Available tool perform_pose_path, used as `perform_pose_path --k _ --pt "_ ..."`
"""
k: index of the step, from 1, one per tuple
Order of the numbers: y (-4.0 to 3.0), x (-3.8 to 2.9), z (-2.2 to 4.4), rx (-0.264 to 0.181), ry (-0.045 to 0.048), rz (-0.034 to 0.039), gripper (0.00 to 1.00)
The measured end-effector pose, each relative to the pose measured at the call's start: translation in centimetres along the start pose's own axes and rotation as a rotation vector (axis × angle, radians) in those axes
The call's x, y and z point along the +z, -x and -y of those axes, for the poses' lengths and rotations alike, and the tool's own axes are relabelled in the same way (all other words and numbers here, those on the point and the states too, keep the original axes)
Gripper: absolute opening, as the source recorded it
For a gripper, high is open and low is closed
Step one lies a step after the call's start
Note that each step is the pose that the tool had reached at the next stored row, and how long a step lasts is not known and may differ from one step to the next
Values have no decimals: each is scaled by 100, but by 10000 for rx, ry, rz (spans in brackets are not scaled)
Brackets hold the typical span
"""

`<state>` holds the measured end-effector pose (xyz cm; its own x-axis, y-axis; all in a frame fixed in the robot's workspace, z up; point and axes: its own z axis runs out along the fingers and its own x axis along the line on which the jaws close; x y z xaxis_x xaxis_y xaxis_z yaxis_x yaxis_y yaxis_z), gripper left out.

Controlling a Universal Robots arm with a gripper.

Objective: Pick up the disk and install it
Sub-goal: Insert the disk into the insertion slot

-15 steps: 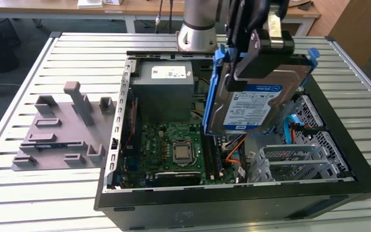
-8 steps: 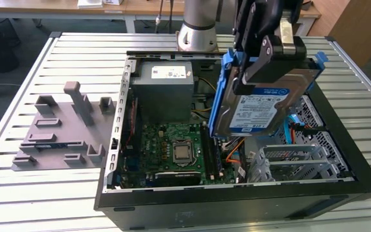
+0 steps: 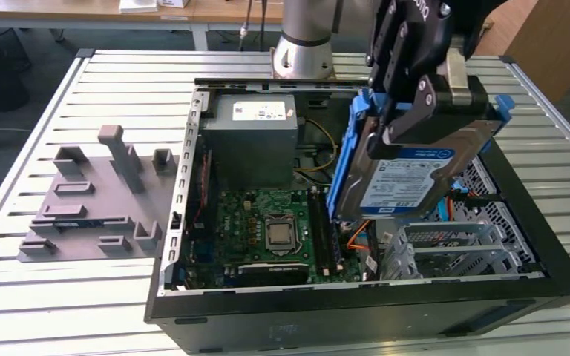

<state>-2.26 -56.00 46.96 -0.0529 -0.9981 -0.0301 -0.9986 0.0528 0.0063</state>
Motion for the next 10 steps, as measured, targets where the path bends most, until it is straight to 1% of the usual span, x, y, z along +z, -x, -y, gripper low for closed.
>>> perform_pose_path --k 2,4,5,6,10 --pt "-2 13 58 1 0 2 36" --pt "-11 24 95 1 1 -1 36" --pt "-64 45 127 2 0 2 36" --pt "-66 59 164 1 0 2 36" --pt "-63 81 230 1 0 0 36"
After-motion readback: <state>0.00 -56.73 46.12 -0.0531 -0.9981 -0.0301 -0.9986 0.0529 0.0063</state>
